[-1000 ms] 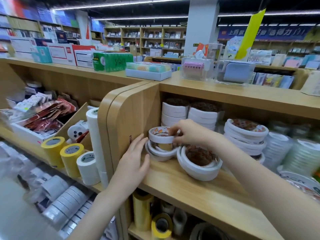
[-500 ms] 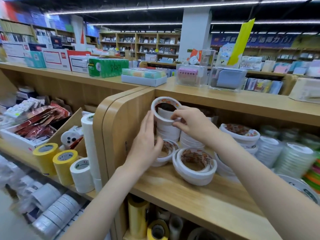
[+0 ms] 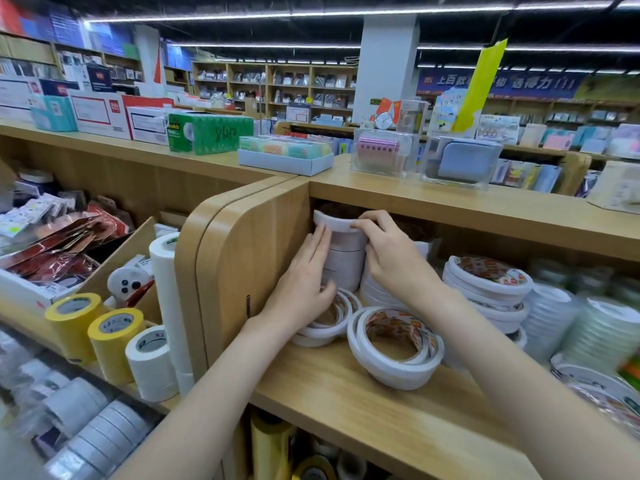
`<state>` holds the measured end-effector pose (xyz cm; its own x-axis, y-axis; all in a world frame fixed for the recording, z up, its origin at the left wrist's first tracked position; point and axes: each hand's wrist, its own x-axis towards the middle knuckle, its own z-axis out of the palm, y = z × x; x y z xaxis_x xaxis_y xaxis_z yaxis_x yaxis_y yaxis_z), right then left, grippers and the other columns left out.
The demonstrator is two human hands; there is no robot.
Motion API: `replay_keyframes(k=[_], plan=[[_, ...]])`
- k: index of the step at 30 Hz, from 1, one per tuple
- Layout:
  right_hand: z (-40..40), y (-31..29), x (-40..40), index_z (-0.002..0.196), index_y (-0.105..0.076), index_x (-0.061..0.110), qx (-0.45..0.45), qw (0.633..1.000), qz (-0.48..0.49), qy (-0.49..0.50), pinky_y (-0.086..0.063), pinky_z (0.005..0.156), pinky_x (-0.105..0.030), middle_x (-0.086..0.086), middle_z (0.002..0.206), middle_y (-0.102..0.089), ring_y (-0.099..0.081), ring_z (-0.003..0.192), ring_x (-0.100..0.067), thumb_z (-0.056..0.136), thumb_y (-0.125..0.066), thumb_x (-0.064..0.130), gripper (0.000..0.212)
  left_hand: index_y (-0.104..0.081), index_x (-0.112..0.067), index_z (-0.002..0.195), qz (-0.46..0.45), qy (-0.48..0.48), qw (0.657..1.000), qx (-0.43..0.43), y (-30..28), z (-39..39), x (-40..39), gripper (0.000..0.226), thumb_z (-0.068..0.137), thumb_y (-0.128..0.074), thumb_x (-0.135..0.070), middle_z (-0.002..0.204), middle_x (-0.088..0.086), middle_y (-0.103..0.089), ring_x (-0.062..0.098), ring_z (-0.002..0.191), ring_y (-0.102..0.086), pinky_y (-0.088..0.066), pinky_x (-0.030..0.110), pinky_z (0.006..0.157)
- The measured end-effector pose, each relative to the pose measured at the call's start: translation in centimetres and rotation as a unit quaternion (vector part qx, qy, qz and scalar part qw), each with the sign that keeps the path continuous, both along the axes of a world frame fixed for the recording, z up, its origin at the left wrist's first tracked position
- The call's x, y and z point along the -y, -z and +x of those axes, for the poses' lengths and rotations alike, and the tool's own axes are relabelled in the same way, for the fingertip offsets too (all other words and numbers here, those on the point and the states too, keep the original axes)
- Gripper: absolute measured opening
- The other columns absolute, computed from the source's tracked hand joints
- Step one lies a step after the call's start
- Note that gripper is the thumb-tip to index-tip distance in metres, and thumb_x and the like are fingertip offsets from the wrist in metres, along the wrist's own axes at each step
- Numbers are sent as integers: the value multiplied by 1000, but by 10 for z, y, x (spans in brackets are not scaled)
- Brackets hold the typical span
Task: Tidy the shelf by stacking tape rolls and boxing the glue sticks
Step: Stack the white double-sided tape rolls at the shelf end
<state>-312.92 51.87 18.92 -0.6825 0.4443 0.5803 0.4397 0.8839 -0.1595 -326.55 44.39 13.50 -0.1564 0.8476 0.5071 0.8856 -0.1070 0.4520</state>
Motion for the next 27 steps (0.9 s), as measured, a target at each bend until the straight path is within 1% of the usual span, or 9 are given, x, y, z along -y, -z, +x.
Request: replay_keyframes(k=[3,6,8,13,17,19,22,25,27], plan=[[1,4,-3,135,-40,1,39,999,15,22,-29,106,-26,-13,146,-33,-37,131,-27,89,-43,-7,47,7,-17,148,-26,-6,1000,-3,-3,-5,-10,81,91,-51,-14,155,-7,15,12,144,0,-11,16,110],[-3,2,-5,138,-35,3,95,995,0,43,-24,107,-24,-9,153,-18,-27,137,-25,91,-40,-4,48,14,-24,147,-55,-10,998,21,-1,-4,-11,87,91,-52,-14,155,-4,17,18,127,-41,-37,16,91],[-2,-1,-5,137,-36,2,86,996,-22,33,-21,109,-25,-10,153,-18,-24,138,-26,90,-38,-5,48,14,-28,147,-65,-17,997,45,-2,2,-9,85,92,-50,-15,157,0,12,18,109,-55,-41,20,86],[16,-4,4,130,-47,7,19,998,-65,-17,-23,106,-20,-10,146,-34,-34,133,-20,93,-42,1,38,-9,-19,150,-10,-18,998,60,7,4,18,68,94,-48,-16,156,-6,-9,4,134,-26,-12,2,96],[46,-5,20,118,-59,21,90,979,-172,-65,-43,89,-14,7,115,-62,-54,101,4,93,-50,25,27,-28,-18,145,-1,-13,998,62,29,3,60,54,95,-48,-17,148,-13,-21,-22,116,-21,-7,-8,92],[62,-4,29,108,-64,24,106,965,-221,-96,-45,78,-11,13,100,-65,-58,91,8,90,-54,31,22,-36,-22,140,-15,0,998,66,40,3,77,49,93,-49,-31,144,-16,-24,-19,122,-19,-8,-5,97],[81,3,34,102,-65,32,135,960,-210,-124,-44,84,-12,16,110,-62,-55,100,6,78,-58,52,32,-44,-27,128,-38,10,999,25,48,0,86,50,85,-48,-52,139,-19,-24,-3,137,-13,-6,5,106],[90,11,35,104,-60,40,178,963,-170,-111,-32,89,-3,23,125,-42,-39,113,12,66,-57,74,51,-46,-19,129,-37,3,999,5,39,1,80,40,91,-56,-26,144,-12,-29,4,140,-11,-7,13,110],[92,12,40,114,-54,43,200,960,-163,-111,-25,94,-1,26,131,-31,-26,121,15,63,-55,77,62,-39,-18,137,-42,23,998,-32,30,2,72,49,91,-56,-22,145,-12,-27,3,140,-6,-6,17,112]])
